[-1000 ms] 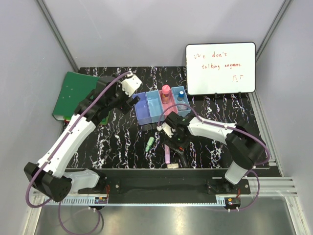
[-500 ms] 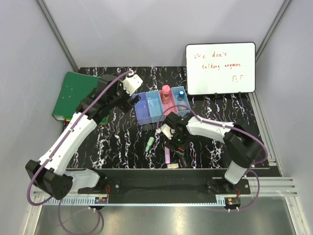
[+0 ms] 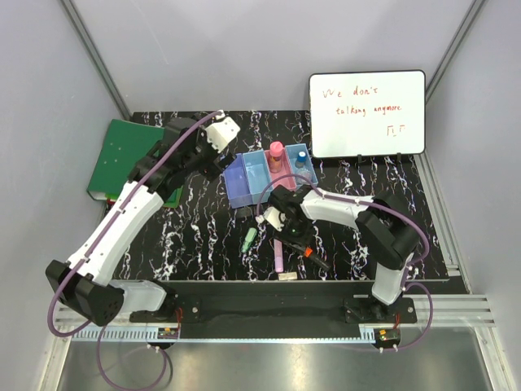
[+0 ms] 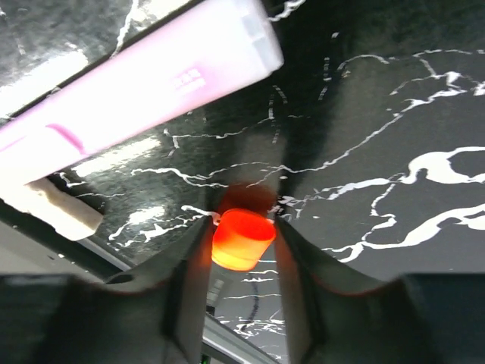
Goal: Sort the stationery into containers
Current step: Pick up the pen from the center of the board.
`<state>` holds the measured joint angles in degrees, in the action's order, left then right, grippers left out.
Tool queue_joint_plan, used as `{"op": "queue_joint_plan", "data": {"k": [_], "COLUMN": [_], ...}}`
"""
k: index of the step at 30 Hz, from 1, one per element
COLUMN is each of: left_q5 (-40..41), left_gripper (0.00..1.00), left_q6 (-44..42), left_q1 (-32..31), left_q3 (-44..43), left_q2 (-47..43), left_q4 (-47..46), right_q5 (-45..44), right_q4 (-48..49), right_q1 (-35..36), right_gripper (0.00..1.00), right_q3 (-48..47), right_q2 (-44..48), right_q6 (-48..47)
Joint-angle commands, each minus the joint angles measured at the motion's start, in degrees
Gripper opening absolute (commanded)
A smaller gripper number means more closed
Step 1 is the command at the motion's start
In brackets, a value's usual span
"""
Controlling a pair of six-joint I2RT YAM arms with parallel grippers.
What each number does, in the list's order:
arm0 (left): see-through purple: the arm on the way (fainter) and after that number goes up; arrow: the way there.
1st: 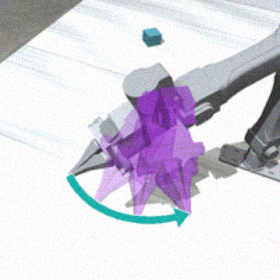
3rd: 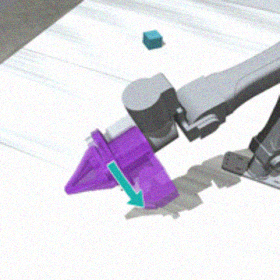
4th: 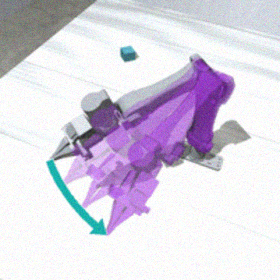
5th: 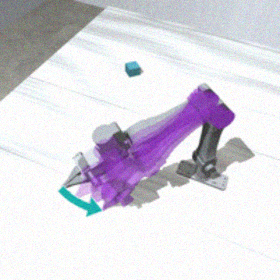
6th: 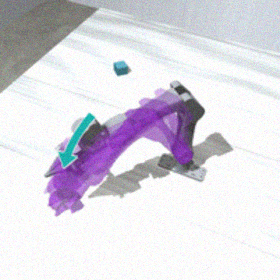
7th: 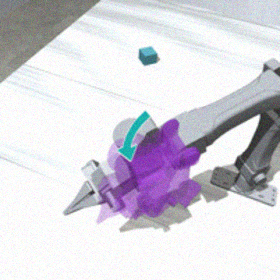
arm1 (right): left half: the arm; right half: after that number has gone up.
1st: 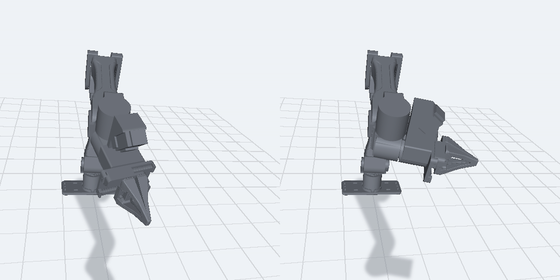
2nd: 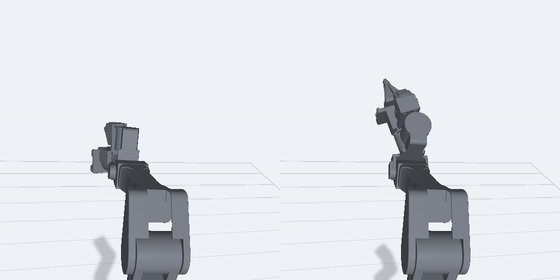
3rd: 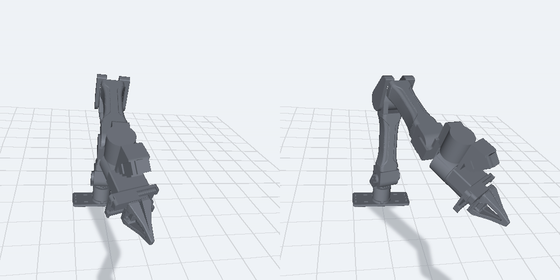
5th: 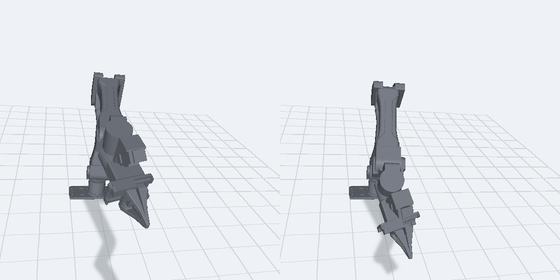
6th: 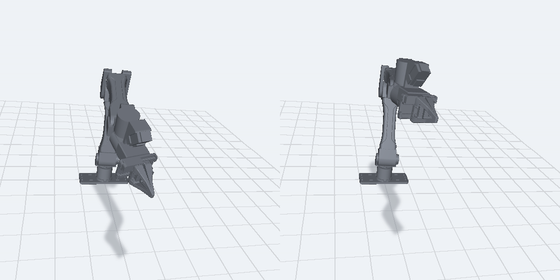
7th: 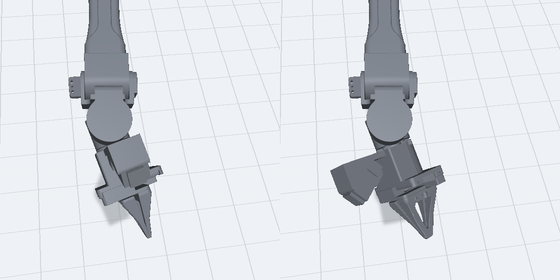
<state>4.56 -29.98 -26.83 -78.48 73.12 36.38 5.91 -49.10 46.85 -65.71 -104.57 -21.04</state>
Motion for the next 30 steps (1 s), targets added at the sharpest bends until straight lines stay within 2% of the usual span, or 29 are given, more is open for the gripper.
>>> {"op": "queue_joint_plan", "data": {"k": [1,2,3,7,8,10,19,30], "left_q5": [0.36,0.63,0.63,0.72,0.72,0.80,0.10,0.10], "left_gripper": [0.99,0.99,0.99,0.99,0.99,0.99,0.99,0.99], "left_q6": [-0.61,-0.96,-1.05,-1.31,-1.40,-1.40,-0.26,1.94], "left_q1": [0.20,0.20,0.20,0.20,0.20,0.20,0.20,0.20], "left_q3": [-2.21,-2.12,-1.94,-1.85,-1.77,-1.77,-0.27,4.82], "left_q2": [-0.88,-1.22,-1.31,-1.49,-1.58,-1.58,-2.54,-4.30], "left_q4": [-2.46,-2.46,-2.46,-2.72,-2.72,-2.81,-2.90,-3.68], "right_q5": [-1.52,-1.52,-1.60,-1.87,-1.96,-2.05,-5.56,-12.84], "right_q4": [-1.00,-1.17,-1.35,-1.61,-1.52,-1.61,-0.21,1.64], "right_q1": [-0.53,-0.53,-0.53,-0.62,-0.62,-0.62,-1.41,-4.13], "right_gripper": [0.39,0.29,0.24,0.17,0.08,0.00,0.00,0.00], "right_q3": [-1.79,-1.79,-1.70,-1.61,-1.61,-1.79,-3.37,-11.63], "right_q2": [-0.89,-0.89,-0.81,-0.63,-0.72,-0.80,-0.54,4.38], "right_q6": [-0.23,-0.15,-0.06,-0.23,-0.23,-0.06,-2.95,-4.54]}}
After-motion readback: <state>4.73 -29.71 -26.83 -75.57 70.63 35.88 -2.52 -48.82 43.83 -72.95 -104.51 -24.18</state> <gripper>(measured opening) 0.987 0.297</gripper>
